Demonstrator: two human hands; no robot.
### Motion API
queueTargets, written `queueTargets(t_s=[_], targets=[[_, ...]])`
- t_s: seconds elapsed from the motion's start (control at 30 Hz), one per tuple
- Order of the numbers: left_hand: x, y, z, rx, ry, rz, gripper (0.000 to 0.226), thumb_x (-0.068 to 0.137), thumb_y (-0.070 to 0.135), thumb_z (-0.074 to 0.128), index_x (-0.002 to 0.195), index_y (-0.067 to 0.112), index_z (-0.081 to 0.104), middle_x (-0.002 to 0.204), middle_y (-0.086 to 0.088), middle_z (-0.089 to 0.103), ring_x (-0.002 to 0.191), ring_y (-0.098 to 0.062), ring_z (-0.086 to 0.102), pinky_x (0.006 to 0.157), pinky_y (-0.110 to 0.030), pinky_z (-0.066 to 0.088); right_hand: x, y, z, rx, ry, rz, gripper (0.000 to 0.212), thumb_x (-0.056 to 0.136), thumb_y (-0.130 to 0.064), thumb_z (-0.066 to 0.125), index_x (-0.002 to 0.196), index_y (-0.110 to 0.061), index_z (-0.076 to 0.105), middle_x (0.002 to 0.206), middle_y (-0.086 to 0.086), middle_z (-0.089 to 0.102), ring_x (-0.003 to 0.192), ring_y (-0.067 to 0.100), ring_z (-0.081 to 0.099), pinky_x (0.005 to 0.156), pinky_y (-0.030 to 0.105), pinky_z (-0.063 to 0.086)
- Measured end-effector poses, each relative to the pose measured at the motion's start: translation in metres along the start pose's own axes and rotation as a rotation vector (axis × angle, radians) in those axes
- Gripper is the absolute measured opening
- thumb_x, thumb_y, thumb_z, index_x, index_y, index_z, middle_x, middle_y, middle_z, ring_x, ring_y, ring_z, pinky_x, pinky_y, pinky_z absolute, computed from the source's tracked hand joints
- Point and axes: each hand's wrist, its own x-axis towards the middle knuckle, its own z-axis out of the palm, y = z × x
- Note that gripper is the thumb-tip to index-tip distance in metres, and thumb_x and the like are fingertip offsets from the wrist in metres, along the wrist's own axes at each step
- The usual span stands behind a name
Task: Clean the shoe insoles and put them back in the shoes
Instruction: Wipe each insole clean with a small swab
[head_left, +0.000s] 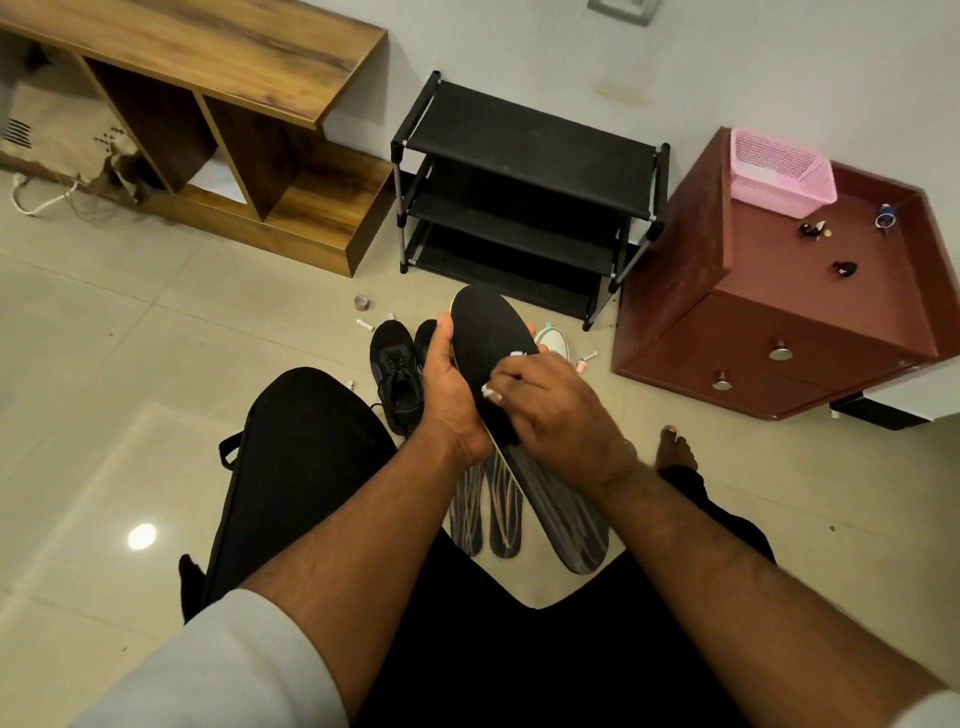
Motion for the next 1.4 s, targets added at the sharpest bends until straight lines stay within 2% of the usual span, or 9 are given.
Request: queueTargets(t_s=[0.13,0.27,0.33,0.47,0.63,0.83,1.03,1.23,1.4], targets=[[0.001,-0.002,0.002,0.039,0.001,-0.017,0.072,0.090,0.072,0.033,0.082,0.019,0.082,0.092,-0.012,0.076,0.094,-0.030,0.067,0.094,-0.046,0.049,0.016,0.033,-0.009,-0.071,0.064,0.175,0.029,0.093,-0.019,0.044,0.099,-0.005,0.068,0.096,0.009,0.065,0.089,0.021,0.057,0.080,0.035,0.048],[0.003,0.001,-0.001,0.036,0.010,-0.015,0.073,0.089,0.073,0.035,0.084,0.017,0.082,0.090,-0.013,0.075,0.083,-0.028,0.073,0.083,-0.043,0.054,0.030,0.020,-0.011,-0.045,0.045,-0.030,0.024,0.092,-0.016,0.049,0.097,-0.003,0.069,0.096,0.009,0.066,0.088,0.020,0.058,0.081,0.027,0.044],[0.002,0.000,-0.001,0.025,-0.001,-0.018,0.072,0.088,0.073,0.038,0.086,0.017,0.082,0.092,-0.015,0.075,0.089,-0.031,0.071,0.088,-0.044,0.053,0.044,0.018,-0.012,-0.059,-0.012,-0.124,0.024,0.092,-0.015,0.049,0.098,-0.004,0.069,0.098,0.010,0.066,0.088,0.021,0.058,0.081,0.028,0.044],[0.001,-0.003,0.004,0.044,-0.018,0.001,0.069,0.092,0.071,0.034,0.103,0.018,0.077,0.101,-0.017,0.074,0.091,-0.031,0.072,0.086,-0.048,0.054,0.078,0.037,-0.020,-0.108,0.011,-0.016,0.022,0.093,-0.016,0.051,0.100,-0.007,0.069,0.100,0.009,0.065,0.092,0.023,0.057,0.080,0.037,0.050],[0.001,0.001,0.002,0.069,-0.032,0.010,0.071,0.092,0.071,0.032,0.084,0.021,0.082,0.092,-0.013,0.076,0.081,-0.026,0.074,0.086,-0.044,0.053,0.067,0.022,-0.019,-0.062,0.019,0.012,0.020,0.092,-0.018,0.053,0.094,-0.008,0.071,0.092,0.007,0.064,0.087,0.020,0.055,0.075,0.035,0.049],[0.010,0.006,-0.006,-0.008,0.013,-0.050,0.083,0.085,0.074,0.043,0.121,0.004,0.068,0.121,-0.019,0.066,0.117,-0.033,0.061,0.106,-0.047,0.043,-0.007,-0.010,-0.010,0.070,-0.099,0.019,0.022,0.089,-0.012,0.055,0.104,-0.006,0.070,0.100,0.009,0.065,0.091,0.021,0.057,0.078,0.030,0.049],[0.010,0.002,-0.003,0.031,0.003,-0.085,0.082,0.085,0.071,0.049,0.129,0.003,0.062,0.128,-0.020,0.061,0.115,-0.035,0.058,0.112,-0.049,0.037,-0.021,-0.005,-0.015,0.035,-0.103,-0.044,0.027,0.088,-0.016,0.049,0.102,-0.007,0.071,0.099,0.008,0.067,0.089,0.021,0.059,0.075,0.029,0.048],[0.005,-0.003,-0.002,0.071,-0.093,-0.066,0.062,0.090,0.065,0.044,0.096,0.015,0.079,0.099,-0.014,0.071,0.093,-0.028,0.069,0.087,-0.042,0.053,0.036,0.022,-0.018,-0.060,-0.007,-0.019,0.030,0.089,-0.012,0.044,0.104,-0.004,0.068,0.099,0.011,0.066,0.088,0.025,0.059,0.076,0.035,0.050],[0.004,-0.004,0.000,0.040,-0.144,-0.086,0.056,0.089,0.057,0.050,0.113,0.013,0.073,0.115,-0.019,0.066,0.102,-0.035,0.061,0.087,-0.049,0.051,0.070,0.044,-0.027,-0.142,0.051,0.107,0.027,0.090,-0.008,0.047,0.106,-0.007,0.068,0.103,0.010,0.065,0.096,0.027,0.058,0.083,0.033,0.044]])
